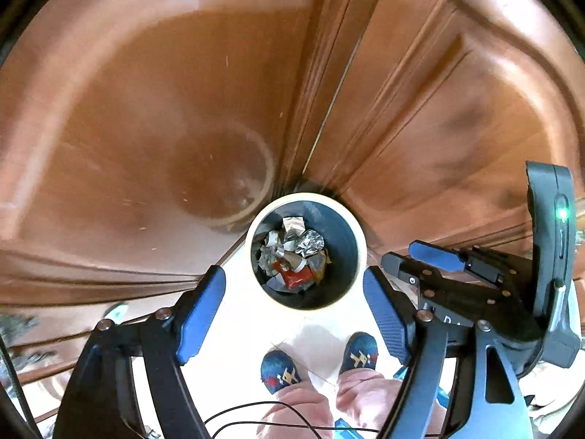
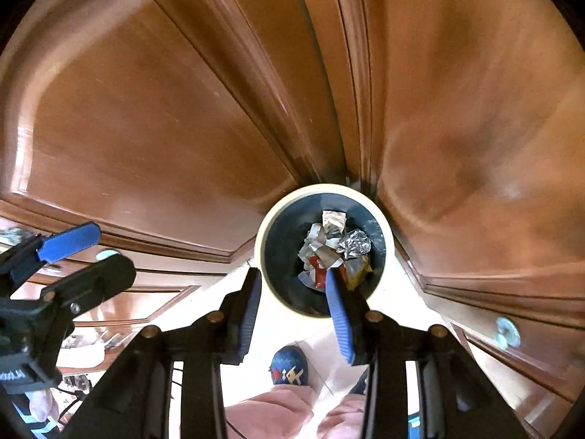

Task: Collect trash
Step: 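Raise both tools back up toward the counter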

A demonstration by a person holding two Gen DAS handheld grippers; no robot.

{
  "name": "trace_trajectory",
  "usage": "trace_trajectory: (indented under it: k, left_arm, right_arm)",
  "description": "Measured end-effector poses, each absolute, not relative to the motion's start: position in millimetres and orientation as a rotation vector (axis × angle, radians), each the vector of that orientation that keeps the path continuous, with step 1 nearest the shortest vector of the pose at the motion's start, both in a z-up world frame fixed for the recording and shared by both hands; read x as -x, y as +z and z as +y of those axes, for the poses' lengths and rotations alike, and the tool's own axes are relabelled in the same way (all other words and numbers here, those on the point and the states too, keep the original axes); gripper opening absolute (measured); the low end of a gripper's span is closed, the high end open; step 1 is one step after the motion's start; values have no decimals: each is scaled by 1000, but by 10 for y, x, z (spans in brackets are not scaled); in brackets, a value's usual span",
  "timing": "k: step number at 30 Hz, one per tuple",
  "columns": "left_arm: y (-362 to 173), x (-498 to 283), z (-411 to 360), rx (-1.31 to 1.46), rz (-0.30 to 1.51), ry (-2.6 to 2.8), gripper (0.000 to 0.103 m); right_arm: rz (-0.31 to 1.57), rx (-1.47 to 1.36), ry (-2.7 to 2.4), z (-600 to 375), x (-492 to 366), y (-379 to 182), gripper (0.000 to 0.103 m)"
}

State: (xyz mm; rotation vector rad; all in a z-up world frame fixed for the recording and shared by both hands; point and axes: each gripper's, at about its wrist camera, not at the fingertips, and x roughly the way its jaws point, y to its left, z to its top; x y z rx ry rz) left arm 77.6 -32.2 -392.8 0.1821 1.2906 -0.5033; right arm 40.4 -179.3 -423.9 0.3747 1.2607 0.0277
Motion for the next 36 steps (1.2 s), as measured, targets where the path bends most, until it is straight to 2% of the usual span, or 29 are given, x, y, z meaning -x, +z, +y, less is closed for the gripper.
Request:
trace_trajectory:
  k: [10,16,20,25,36]
  left_arm:
    - [-2667,-483,-217,-130,1201,-491,91]
    - [-1830,-360,-197,-122,1092,-476,97]
    - [-1372,-312,-170,-110,1009,-457,97]
    - [-907,-305,-159,-84,918,-433,98]
    - [-240,-313,-209,-49,792,-345,99]
  right_arm:
    - [1176,-330,42,-1801,-265,-2962,37]
    - [1069,-293,58,-1857,-173,-2143,41]
    - [993,-262,71,-1908,-61,-1649,42]
    - [931,-223,87,-1975,17,-1300,42]
    - [797,-121,178,-2030,-17,-634,42]
